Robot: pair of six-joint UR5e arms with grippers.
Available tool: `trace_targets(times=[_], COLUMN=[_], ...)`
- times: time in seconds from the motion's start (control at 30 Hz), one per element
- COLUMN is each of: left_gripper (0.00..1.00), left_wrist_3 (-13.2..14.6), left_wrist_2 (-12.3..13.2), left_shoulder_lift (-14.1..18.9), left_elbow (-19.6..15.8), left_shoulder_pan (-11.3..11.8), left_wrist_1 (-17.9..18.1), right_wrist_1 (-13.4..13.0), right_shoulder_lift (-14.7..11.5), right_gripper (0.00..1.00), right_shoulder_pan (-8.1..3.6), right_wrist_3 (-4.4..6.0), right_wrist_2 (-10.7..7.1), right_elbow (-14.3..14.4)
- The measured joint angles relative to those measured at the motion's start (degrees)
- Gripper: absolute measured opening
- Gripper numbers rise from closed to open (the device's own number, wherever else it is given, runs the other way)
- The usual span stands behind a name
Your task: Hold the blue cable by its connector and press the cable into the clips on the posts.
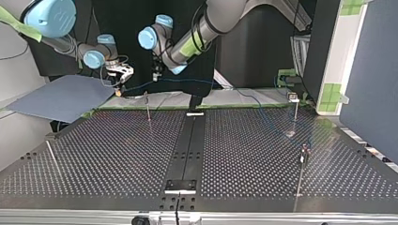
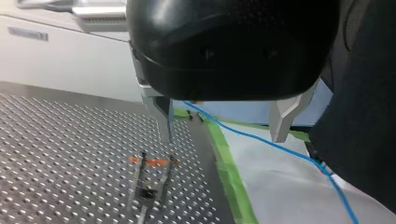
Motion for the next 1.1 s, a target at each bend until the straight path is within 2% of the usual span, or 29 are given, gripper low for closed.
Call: trace_targets(times=[0.13,0.27,0.47,0.73,0.9,1.1], left_gripper=[1.00,1.00,1.00,1.00,1.00,1.00], left_wrist_3=[0.02,0.04,-0.09,-0.83,-2.34,-5.30], left_wrist_2=[-0.82,-2.54,-4.69,-6.10,-5.74,-3.17], left_shoulder_lift=[2.02,4.15,6.55,6.89,6.99,6.94], left_elbow=[-2.03,-4.17,-7.23,-10.81,-10.55,-7.89], left_shoulder_pan=[-0.61,-1.36,-2.67,-4.08,-3.70,-2.38], left_wrist_1=[0.17,-1.36,-3.31,-5.23,-7.09,-10.13], right_wrist_1=[-1.81,-3.39,-5.96,-9.78,-11.71,-12.26], right_shoulder_lift=[-1.65,-3.16,-3.59,-3.63,-3.62,-3.59], right_gripper=[0.00,0.00,0.00,0.00,0.00,0.00], right_shoulder_pan=[-0.24,-0.26,-0.41,-0.21,-0.03,0.35], right_wrist_3=[-0.24,-0.29,-0.12,0.01,0.31,0.43], right_wrist_2=[0.07,0.28,0.24,-0.08,-0.29,-0.58], right_elbow=[2.12,4.27,7.10,10.95,13.38,15.22])
